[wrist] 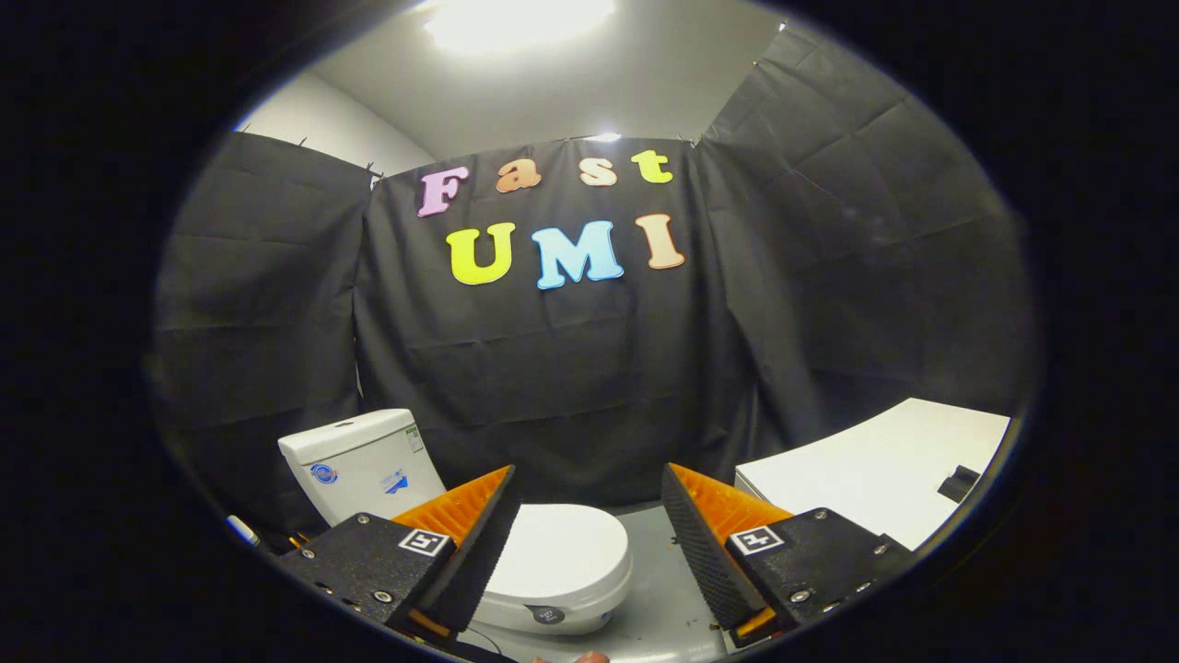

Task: Open the toilet lid.

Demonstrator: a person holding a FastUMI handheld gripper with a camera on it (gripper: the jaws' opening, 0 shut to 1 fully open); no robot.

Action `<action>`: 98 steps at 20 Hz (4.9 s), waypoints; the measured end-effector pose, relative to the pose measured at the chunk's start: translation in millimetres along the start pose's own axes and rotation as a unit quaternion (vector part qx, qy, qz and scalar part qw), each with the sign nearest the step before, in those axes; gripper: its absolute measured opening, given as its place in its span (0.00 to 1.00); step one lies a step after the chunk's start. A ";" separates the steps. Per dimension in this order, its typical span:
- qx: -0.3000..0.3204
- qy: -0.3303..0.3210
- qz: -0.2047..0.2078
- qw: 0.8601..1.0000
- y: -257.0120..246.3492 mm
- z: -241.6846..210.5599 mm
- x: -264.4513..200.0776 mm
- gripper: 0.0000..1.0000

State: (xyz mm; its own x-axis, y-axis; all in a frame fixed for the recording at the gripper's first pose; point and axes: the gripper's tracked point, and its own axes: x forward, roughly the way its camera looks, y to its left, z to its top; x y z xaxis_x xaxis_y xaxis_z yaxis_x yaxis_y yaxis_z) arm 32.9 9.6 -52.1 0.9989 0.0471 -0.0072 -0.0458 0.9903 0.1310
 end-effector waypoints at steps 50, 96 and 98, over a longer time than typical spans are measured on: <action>0.374 0.301 -0.006 0.877 49.6 -332.0 30.5 0.94; 0.482 0.262 -0.092 0.831 70.0 -349.7 57.1 0.00; 0.460 0.270 -0.106 0.839 70.7 -344.0 58.6 0.00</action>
State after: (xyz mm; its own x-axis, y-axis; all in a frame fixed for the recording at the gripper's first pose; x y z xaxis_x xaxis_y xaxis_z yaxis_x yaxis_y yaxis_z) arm 83.7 127.3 -384.3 0.8199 0.1805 -0.5433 0.4110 0.4749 0.7782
